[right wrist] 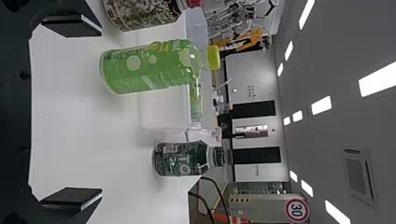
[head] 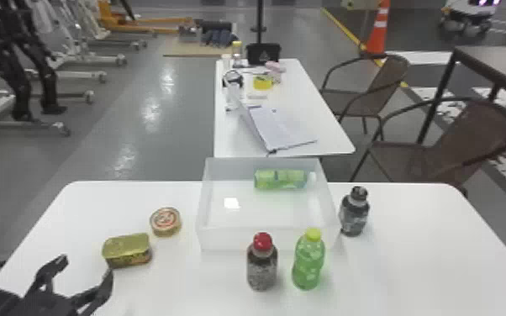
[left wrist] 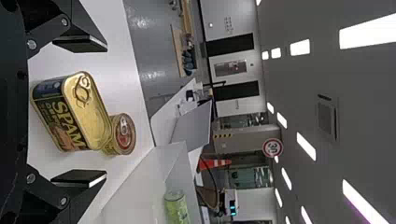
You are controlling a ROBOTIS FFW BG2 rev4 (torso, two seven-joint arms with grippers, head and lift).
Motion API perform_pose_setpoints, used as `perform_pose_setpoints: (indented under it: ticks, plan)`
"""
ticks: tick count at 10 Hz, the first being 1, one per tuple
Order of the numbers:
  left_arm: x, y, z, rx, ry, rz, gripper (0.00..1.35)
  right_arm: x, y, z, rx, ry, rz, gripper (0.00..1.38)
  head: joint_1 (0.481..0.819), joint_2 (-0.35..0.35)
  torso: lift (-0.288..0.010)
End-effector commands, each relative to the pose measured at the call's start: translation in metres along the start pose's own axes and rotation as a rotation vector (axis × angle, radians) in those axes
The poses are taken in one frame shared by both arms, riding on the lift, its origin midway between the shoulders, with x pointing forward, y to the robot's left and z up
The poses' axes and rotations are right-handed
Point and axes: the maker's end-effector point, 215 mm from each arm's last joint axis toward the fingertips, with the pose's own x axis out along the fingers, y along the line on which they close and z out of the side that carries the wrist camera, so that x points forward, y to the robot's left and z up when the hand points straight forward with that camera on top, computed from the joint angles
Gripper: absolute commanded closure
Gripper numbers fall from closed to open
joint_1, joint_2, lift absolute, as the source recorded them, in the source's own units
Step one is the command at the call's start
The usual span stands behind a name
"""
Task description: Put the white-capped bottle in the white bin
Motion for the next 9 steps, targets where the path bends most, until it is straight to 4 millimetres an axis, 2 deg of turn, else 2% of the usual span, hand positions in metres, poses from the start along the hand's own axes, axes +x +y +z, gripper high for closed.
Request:
perform_pose_setpoints:
  ticks: [1, 4, 7, 9]
  plan:
    - [-0.011, 0.0, -0.006, -0.062, -0.02, 0.036, 0.32, -0.001, 0.0, -0.001, 0.0, 0.002, -0.001, 0.09, 0.549, 0.0, -0.1]
    - [-0.034, -0.004, -0.022, -0.136, -0.025, 0.129, 0.32, -0.003, 0.0, -0.003, 0.001, 0.007, -0.001, 0.09, 0.549, 0.0, -0.1]
    - [-0.04, -0.017, -0.031, -0.153, -0.01, 0.127, 0.32, -0.003, -0.001, -0.003, -0.002, 0.007, 0.0, 0.09, 0.549, 0.0, -0.1]
    - [-0.047, -0.016, -0.039, -0.172, 0.006, 0.152, 0.32, -0.004, 0.0, -0.003, -0.001, 0.007, 0.0, 0.09, 0.549, 0.0, -0.1]
